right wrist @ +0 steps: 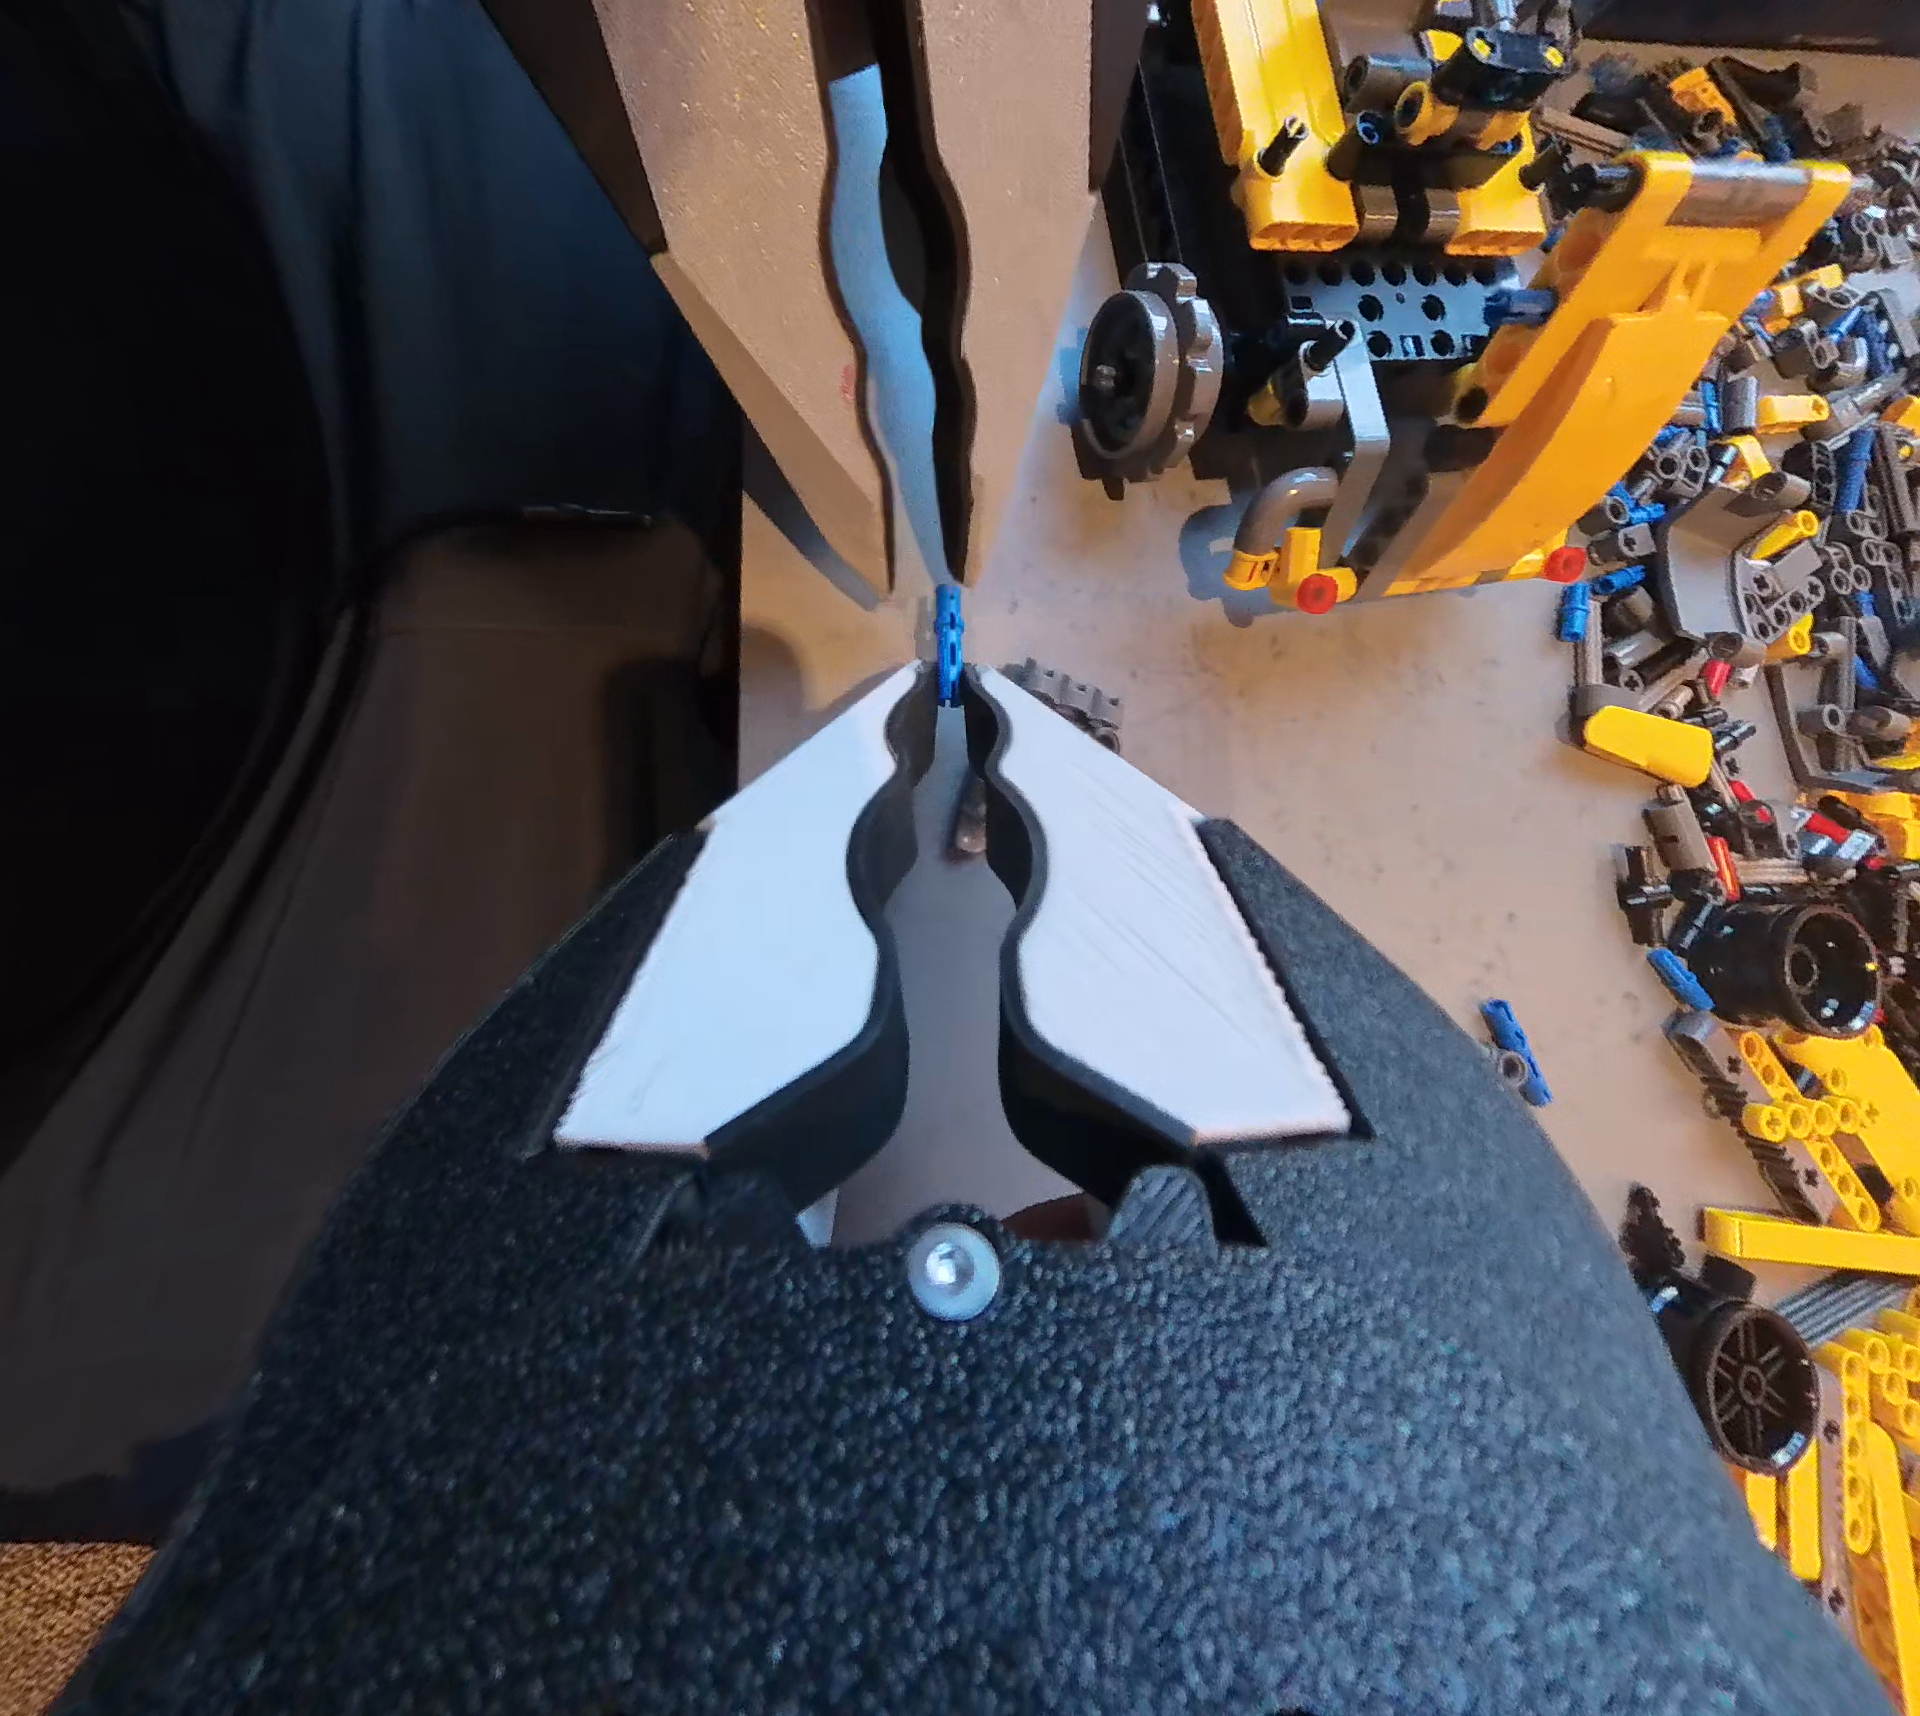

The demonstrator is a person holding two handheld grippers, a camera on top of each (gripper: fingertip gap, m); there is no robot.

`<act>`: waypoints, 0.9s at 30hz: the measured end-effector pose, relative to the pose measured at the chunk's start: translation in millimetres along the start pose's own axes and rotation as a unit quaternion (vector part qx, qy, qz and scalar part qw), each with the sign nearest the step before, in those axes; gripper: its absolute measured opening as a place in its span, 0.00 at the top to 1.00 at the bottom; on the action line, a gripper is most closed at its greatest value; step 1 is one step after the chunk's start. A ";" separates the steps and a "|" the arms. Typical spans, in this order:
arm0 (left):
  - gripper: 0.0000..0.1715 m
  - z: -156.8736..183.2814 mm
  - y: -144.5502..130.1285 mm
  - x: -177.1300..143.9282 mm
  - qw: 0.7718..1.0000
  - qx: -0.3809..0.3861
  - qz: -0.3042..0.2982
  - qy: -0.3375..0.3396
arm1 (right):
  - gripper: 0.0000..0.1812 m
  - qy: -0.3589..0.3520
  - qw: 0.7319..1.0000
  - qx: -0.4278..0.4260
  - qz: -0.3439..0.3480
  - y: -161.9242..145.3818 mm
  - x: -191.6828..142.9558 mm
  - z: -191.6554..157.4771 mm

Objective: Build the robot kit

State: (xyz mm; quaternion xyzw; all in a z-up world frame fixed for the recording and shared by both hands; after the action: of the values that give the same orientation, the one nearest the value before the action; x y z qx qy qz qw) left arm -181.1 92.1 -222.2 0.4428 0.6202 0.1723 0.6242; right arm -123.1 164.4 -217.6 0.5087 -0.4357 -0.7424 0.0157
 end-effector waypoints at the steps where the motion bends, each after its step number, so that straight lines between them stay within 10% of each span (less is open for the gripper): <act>1: 0.94 -0.1 -0.7 -0.1 1.000 0.002 -0.001 -0.002 | 0.97 0.000 1.000 0.001 0.000 -0.8 -0.8 0.5; 27: 0.98 3.5 0.6 -4.6 0.996 0.080 0.028 0.000 | 0.95 0.024 0.999 0.013 0.039 4.4 -3.4 -2.2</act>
State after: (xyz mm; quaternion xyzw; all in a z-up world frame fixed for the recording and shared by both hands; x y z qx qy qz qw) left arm -178.5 87.7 -219.5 0.5085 0.6196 0.1394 0.5814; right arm -121.6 161.8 -212.4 0.5096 -0.4645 -0.7227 0.0481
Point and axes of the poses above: each gripper's, where its closed fingertips meet, x out along the fingers, y out of its top, z = x × y across the jaws, the point moved 6 cm from there along -x, back along the fingers, and after that the axes turned 10 degrees about y, right-handed, at the moved point
